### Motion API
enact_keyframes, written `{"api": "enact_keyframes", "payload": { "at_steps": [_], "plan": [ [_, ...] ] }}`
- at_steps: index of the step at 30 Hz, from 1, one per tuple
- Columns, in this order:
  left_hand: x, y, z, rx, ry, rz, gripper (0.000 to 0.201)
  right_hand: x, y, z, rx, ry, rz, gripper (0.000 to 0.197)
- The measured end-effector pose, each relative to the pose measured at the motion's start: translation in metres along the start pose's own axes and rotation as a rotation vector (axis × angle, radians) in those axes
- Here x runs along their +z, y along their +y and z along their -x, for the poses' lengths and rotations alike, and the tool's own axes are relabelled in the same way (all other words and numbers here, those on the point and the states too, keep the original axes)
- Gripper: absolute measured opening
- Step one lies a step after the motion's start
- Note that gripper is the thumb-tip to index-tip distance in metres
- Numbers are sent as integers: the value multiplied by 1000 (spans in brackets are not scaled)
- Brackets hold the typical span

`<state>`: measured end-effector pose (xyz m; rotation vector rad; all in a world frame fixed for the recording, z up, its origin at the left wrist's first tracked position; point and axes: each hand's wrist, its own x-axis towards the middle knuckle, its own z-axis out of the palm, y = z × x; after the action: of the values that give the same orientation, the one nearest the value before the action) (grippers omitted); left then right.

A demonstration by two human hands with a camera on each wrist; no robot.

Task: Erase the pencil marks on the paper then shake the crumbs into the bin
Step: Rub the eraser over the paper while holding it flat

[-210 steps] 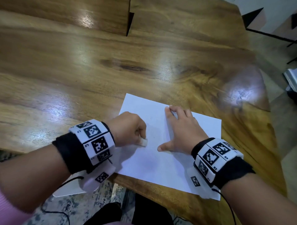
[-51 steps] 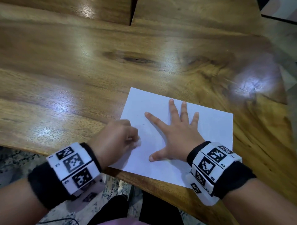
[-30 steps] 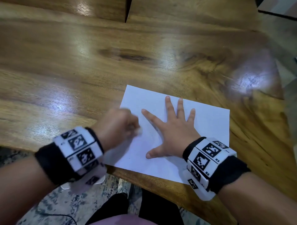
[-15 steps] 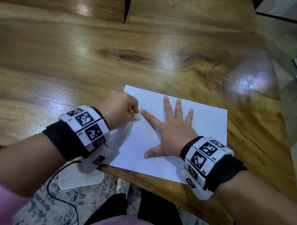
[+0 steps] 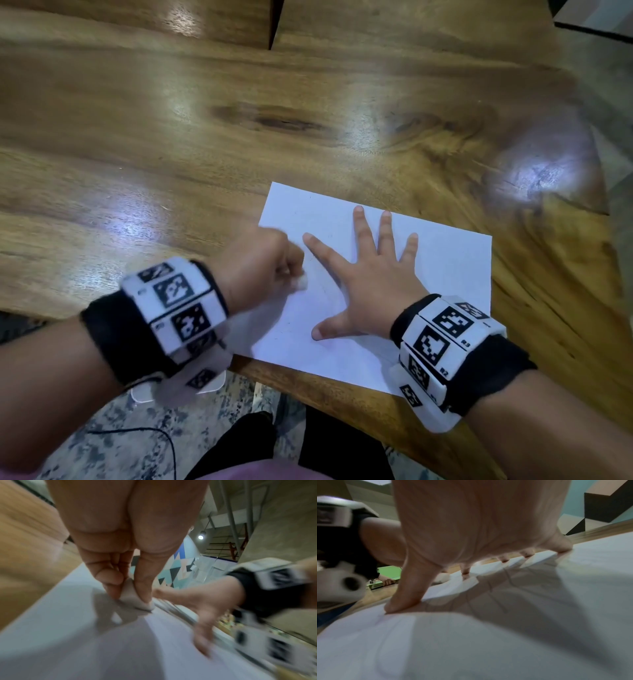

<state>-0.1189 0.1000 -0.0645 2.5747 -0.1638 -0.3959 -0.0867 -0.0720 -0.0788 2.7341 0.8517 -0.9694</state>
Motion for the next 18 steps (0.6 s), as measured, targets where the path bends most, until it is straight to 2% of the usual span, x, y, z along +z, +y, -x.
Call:
{"api": "enact_keyframes", "payload": {
  "at_steps": [4,6,9,10,11,15,16,18],
  "plan": [
    [11,5,29,50,-185,78,9,0,0,-1,-4,6,-4,120],
    [5,2,16,24,-128,50,12,0,0,0,-6,5,-5,120],
    [0,-4,-3,-9,44,27,14,-1,0,0,-5,-2,-8,120],
    [3,-5,0,0,55,38,12,-1,0,0,-5,-1,-6,119],
    [7,-5,9,24,26,53,12,-1,0,0,-6,0,-3,119],
    [22,5,43,78,-233,122,11,0,0,0,1,-1,-4,119],
    [20,4,40,75,-221,113,12,0,0,0,1,-1,-5,119],
    [12,-3,24,51,-88,71,13,0,0,0,-1,4,-6,120]
  ]
}}
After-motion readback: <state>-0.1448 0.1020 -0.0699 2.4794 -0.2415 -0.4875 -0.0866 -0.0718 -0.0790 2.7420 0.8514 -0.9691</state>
